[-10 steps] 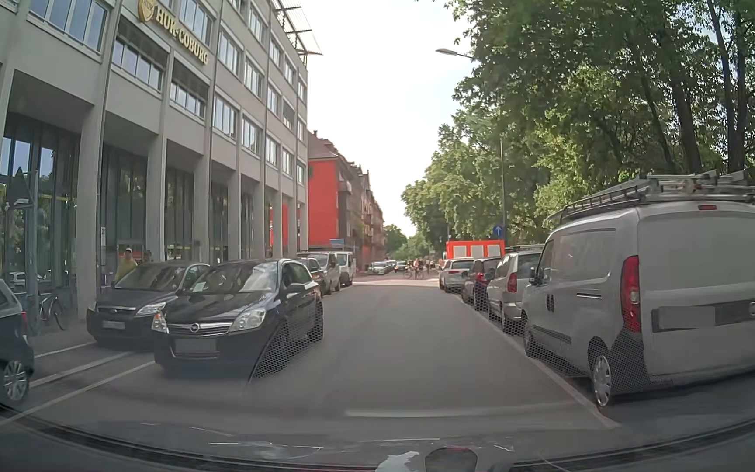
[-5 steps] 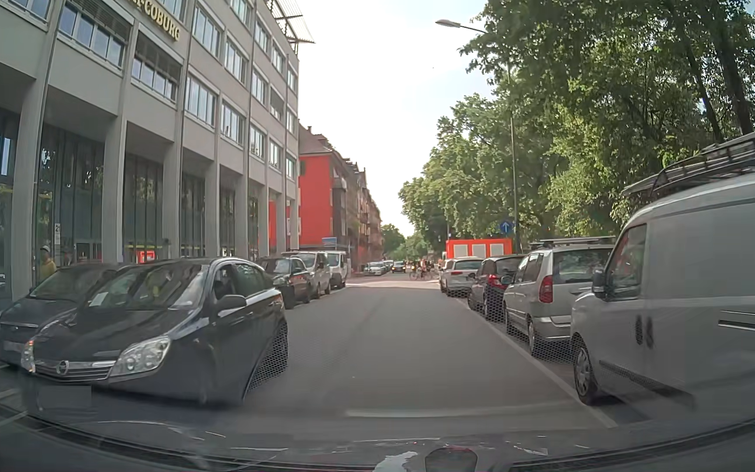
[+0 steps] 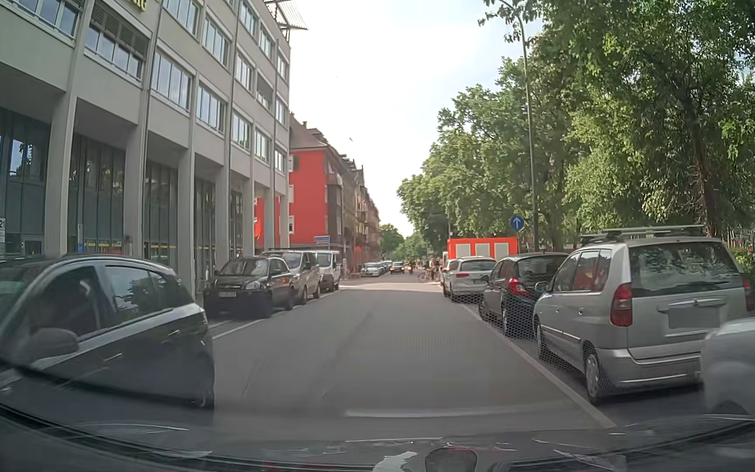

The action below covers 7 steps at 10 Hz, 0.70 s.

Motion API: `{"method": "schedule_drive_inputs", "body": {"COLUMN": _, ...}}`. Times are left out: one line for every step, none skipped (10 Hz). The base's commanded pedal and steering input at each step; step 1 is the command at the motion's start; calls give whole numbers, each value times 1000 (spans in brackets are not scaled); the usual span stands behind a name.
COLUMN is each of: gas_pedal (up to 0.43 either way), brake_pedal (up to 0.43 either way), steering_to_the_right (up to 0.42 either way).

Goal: Follow the waypoints while adhering to traffic rules and regulations

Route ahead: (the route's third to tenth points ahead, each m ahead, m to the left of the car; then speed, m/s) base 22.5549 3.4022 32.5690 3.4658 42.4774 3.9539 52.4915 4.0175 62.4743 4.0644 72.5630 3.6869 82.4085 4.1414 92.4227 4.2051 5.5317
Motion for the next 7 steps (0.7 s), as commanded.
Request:
{"method": "schedule_drive_inputs", "body": {"gas_pedal": 59, "brake_pedal": 0, "steering_to_the_right": -16}}
{"method": "schedule_drive_inputs", "body": {"gas_pedal": 59, "brake_pedal": 0, "steering_to_the_right": -17}}
{"method": "schedule_drive_inputs", "body": {"gas_pedal": 59, "brake_pedal": 0, "steering_to_the_right": -18}}
{"method": "schedule_drive_inputs", "body": {"gas_pedal": 59, "brake_pedal": 0, "steering_to_the_right": -18}}
{"method": "schedule_drive_inputs", "body": {"gas_pedal": 59, "brake_pedal": 0, "steering_to_the_right": -18}}
{"method": "schedule_drive_inputs", "body": {"gas_pedal": 59, "brake_pedal": 0, "steering_to_the_right": -17}}
{"method": "schedule_drive_inputs", "body": {"gas_pedal": 59, "brake_pedal": 0, "steering_to_the_right": -18}}
